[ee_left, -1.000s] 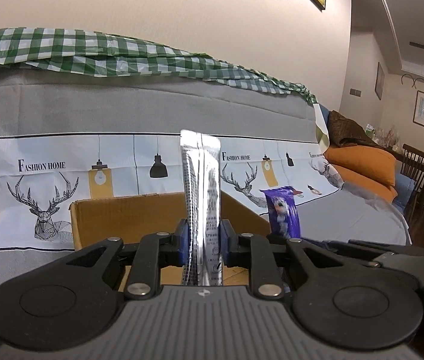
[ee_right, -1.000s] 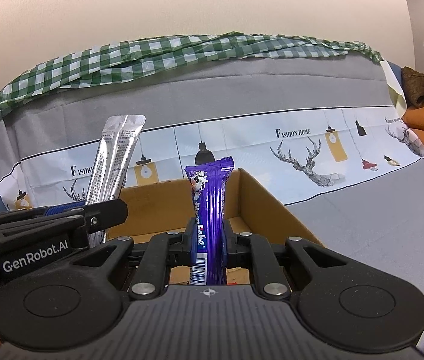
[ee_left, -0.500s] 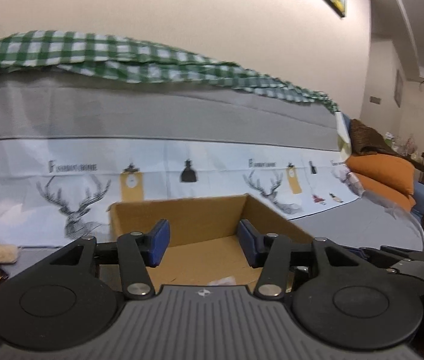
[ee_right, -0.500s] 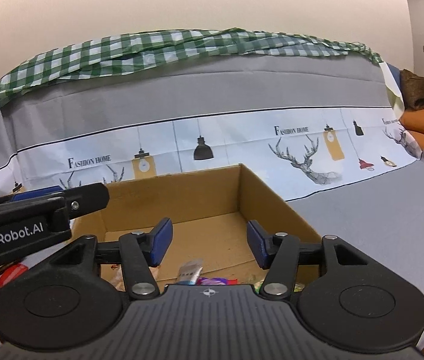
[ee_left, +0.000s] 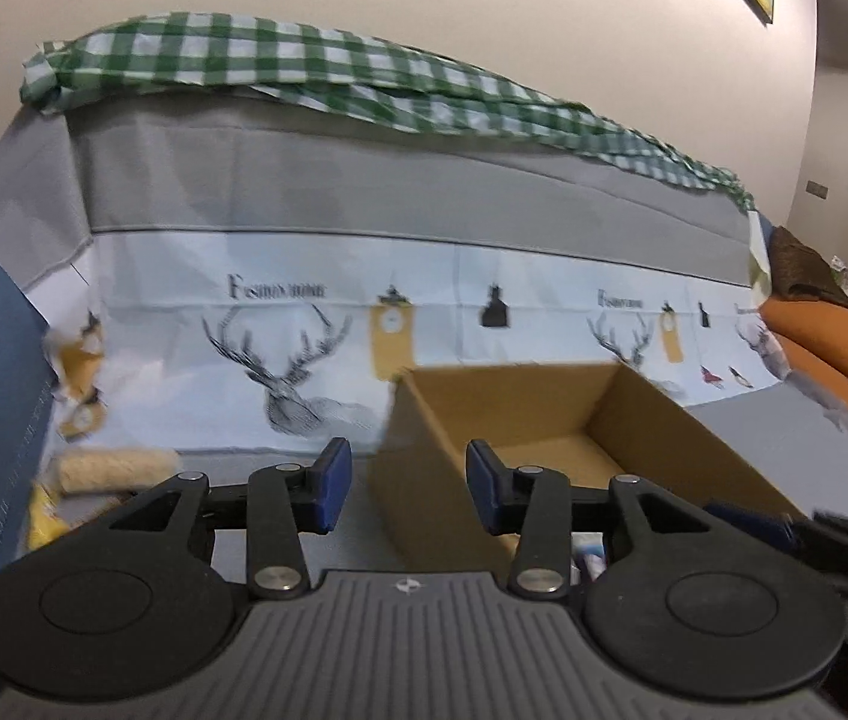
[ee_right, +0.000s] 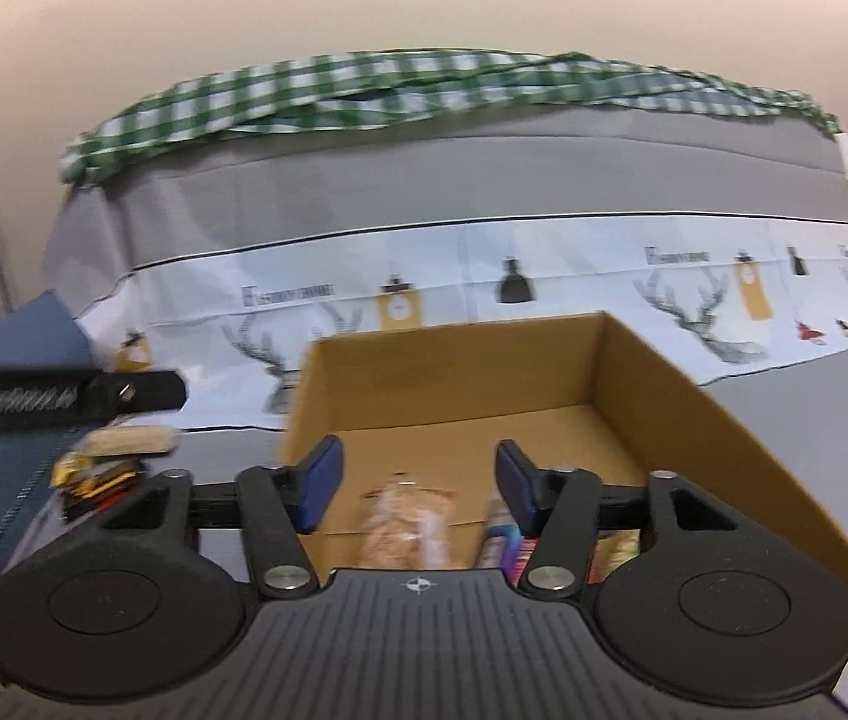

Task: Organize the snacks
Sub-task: 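Withdraw both tools from the box toward the remaining snacks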

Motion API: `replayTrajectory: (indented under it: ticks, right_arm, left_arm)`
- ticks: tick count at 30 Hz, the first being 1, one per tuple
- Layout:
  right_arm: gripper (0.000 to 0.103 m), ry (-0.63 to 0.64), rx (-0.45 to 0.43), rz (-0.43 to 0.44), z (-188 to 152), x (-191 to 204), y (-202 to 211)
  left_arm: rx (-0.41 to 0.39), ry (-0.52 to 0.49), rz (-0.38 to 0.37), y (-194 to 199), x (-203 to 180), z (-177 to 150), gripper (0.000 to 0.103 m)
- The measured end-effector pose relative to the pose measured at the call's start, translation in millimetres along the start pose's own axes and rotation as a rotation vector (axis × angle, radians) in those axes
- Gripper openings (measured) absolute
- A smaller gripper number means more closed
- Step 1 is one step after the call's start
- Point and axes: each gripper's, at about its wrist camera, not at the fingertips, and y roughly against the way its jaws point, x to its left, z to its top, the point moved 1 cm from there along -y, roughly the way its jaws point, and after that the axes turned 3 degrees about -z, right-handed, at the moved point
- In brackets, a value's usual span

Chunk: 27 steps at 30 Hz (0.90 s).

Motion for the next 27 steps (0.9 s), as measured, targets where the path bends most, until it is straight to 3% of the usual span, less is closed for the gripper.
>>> replayTrajectory:
  ticks: [2, 5, 8, 13, 15, 19, 27]
  right_arm:
    - [0.040, 0.009, 0.000, 0.042, -1.5, 10.3, 1.2]
    - [0.036, 0.029, 0.000, 0.101, -5.5, 27.4, 2.9]
    - [0.035, 0.059, -0.003, 0.156, -8.6, 46.6, 3.0]
    - [0.034, 0.105, 0.004, 0.223, -12.2, 77.1, -2.3]
    - [0.033, 0.120, 0.008, 0.240, -13.5, 89.0, -6.0]
    - [0.027, 0.144, 0.023, 0.276, -20.0, 116.2, -15.0]
    - [0.025, 0.145, 0.045, 0.296, -30.8, 172.0, -53.3]
  left_arm:
    - [-0.025, 0.010, 0.030, -4.6, 17.0, 3.9, 0.047]
    - [-0.036, 0.059, 0.056, -14.3, 43.1, -1.1, 0.047]
    - [0.049, 0.050, 0.100, -29.4, 63.2, -12.0, 0.047]
    - [0.098, 0.018, 0.158, -40.3, 83.5, -10.3, 0.047]
    - [0.107, 0.031, 0.198, -40.0, 95.7, -8.1, 0.041]
    - [0.139, 0.096, 0.254, -39.5, 123.3, -7.7, 0.022]
    - [0.174, 0.282, 0.312, -24.8, 169.7, -11.5, 0.021]
